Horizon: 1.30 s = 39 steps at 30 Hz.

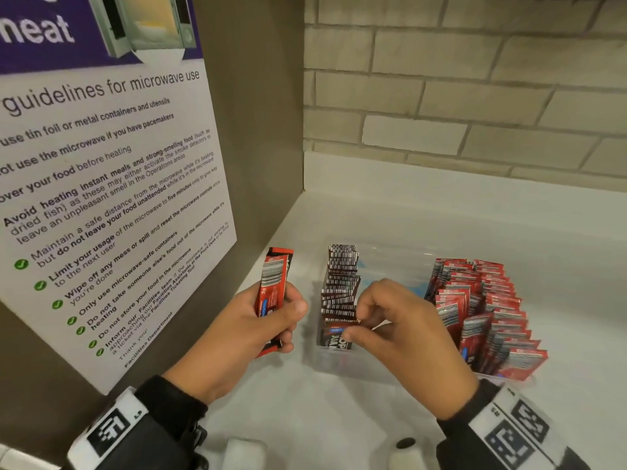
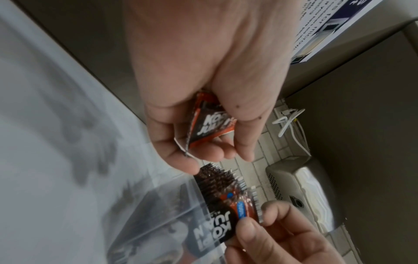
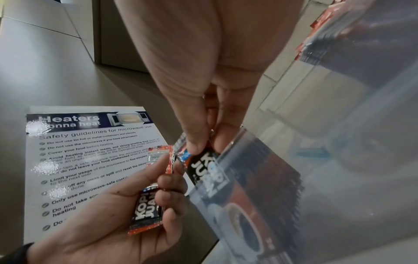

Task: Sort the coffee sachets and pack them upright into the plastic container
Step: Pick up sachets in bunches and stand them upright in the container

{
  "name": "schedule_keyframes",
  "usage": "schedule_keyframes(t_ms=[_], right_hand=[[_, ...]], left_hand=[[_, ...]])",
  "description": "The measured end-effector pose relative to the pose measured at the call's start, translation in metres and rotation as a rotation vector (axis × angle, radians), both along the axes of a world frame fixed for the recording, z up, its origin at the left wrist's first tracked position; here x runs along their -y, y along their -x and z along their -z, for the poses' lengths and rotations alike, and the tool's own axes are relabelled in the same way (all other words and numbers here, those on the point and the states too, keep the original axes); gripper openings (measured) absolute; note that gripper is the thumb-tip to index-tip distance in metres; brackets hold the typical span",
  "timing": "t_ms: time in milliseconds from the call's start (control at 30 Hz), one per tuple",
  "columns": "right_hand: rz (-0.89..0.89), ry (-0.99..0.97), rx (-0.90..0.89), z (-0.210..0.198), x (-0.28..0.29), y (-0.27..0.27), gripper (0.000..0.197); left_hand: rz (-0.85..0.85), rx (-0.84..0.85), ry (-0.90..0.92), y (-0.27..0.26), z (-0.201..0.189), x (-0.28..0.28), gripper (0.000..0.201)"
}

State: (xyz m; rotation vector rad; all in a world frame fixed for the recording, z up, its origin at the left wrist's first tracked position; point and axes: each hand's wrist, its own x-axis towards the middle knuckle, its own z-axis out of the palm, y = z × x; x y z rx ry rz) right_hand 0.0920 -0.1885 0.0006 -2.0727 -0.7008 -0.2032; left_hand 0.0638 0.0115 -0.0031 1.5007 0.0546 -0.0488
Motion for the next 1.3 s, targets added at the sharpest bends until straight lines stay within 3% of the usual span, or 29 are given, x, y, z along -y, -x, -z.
schedule_keyframes(t_ms=[233,333,433,533,600,733,967,1100,1200,1300], right_hand=[[0.029,-0.064,-0.334,-0.013,0.0,0.005,0.05],[0.174,-0.41,-0.569,-0.022,-0.001,-0.001,0.055],[0.25,-0.727,-0.959,-0.02,-0.008,-0.016,0.063],[0.246,-0.804,-1.234,-0.027,-0.023,-0.024,0.072],[0.191,-0.803,-1.333,-0.03,-0.031,-0.025,0.064],[0.05,-0.824,-1.34,-0.025,-0.044,-0.028,0.071],[0.031,-0.843,-1.35,-0.023,-0.045,-0.027,0.075],[0.067,-0.803,-1.332,-0.033,-0.037,-0.022,0.068],[0.116,-0.728,-1.256,-0.045,-0.027,-0.015,0.059],[0.093,-0.718,-1.134,-0.045,-0.014,-0.009,0.058]], left_hand=[[-0.025,-0.011,0.027,0.002,0.003,0.001,0.024],[-0.108,-0.002,0.079,-0.001,0.007,0.003,0.028],[-0.146,-0.001,0.111,-0.004,0.011,0.007,0.033],[-0.102,-0.043,0.128,-0.008,0.007,0.013,0.039],[-0.075,-0.091,0.164,-0.013,0.004,0.017,0.04],[-0.045,-0.147,0.23,-0.022,0.0,0.024,0.045],[-0.027,-0.18,0.308,-0.027,-0.006,0.027,0.046],[-0.128,-0.13,0.278,-0.03,-0.006,0.015,0.04],[-0.186,-0.049,0.292,-0.029,-0.011,0.006,0.026],[-0.163,-0.034,0.364,-0.027,-0.025,0.001,0.04]])
